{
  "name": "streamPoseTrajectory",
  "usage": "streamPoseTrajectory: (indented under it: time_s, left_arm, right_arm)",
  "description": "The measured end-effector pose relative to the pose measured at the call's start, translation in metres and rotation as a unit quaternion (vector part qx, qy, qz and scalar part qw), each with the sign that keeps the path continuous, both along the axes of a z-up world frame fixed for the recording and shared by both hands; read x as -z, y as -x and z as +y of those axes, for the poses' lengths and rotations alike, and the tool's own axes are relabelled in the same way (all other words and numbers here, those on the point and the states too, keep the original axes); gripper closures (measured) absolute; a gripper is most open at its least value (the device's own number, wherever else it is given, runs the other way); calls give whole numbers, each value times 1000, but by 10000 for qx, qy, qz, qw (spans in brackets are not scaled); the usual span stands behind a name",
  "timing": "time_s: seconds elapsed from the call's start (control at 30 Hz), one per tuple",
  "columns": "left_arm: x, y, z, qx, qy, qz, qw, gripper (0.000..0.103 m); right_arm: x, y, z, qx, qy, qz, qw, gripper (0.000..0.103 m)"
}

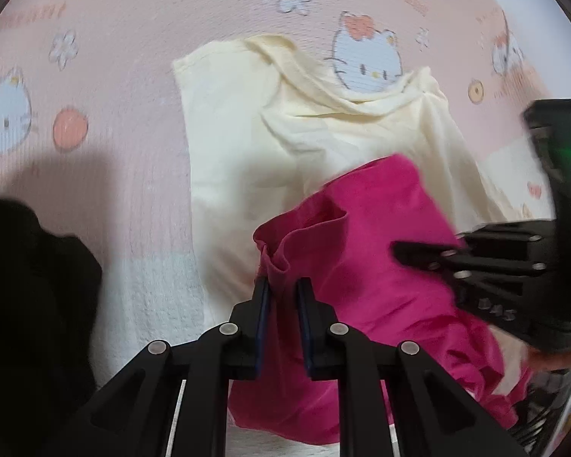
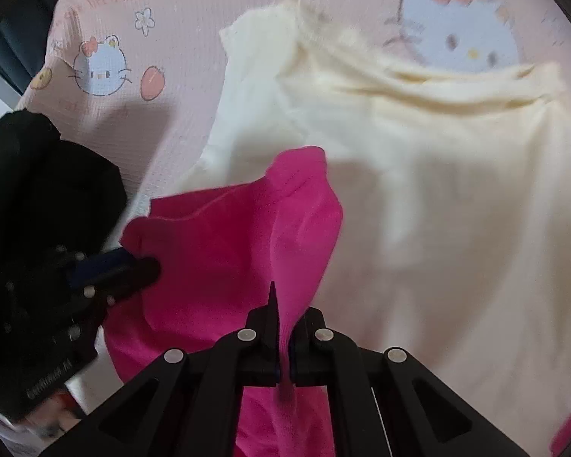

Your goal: Fold clothes

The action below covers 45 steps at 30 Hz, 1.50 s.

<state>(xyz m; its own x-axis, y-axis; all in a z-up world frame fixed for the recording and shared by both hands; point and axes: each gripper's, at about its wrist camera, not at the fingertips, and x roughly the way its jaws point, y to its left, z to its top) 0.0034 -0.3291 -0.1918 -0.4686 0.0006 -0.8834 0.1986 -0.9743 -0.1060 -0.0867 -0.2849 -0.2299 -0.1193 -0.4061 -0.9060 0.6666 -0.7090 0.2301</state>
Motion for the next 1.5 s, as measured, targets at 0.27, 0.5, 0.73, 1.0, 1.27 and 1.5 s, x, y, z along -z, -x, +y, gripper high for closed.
streamPoseTrajectory:
  time_s: [0.27,0.5,0.73,1.0,1.27,1.5]
  left_arm:
    - [-11,20,14,325,345,126,9988,91]
    - [3,31,15,151,127,-114,9997,90]
    - [18,18,-1,-156,-718,-570,9957,88]
    - [33,-12,-27,-694,-1712,-978,9779,88]
    - [29,-39,-38,-1172,-2504,-606,9591,38]
    - [52,-44,-31,-1640,-3634,-699,9144,38]
  right_arm:
    - [-29,-1,56,525,-12,596,9968,102]
    - [-11,13,87,1095,129,18,9939,102]
    - [3,8,97,1016,420,-809,9906,66]
    - [-11,-40,119,564,390,-798,9944,37]
    - [-14,-84,142,467,50,-355,9983,37]
    - [-8,-117,136,-31,-357,54,9993,37]
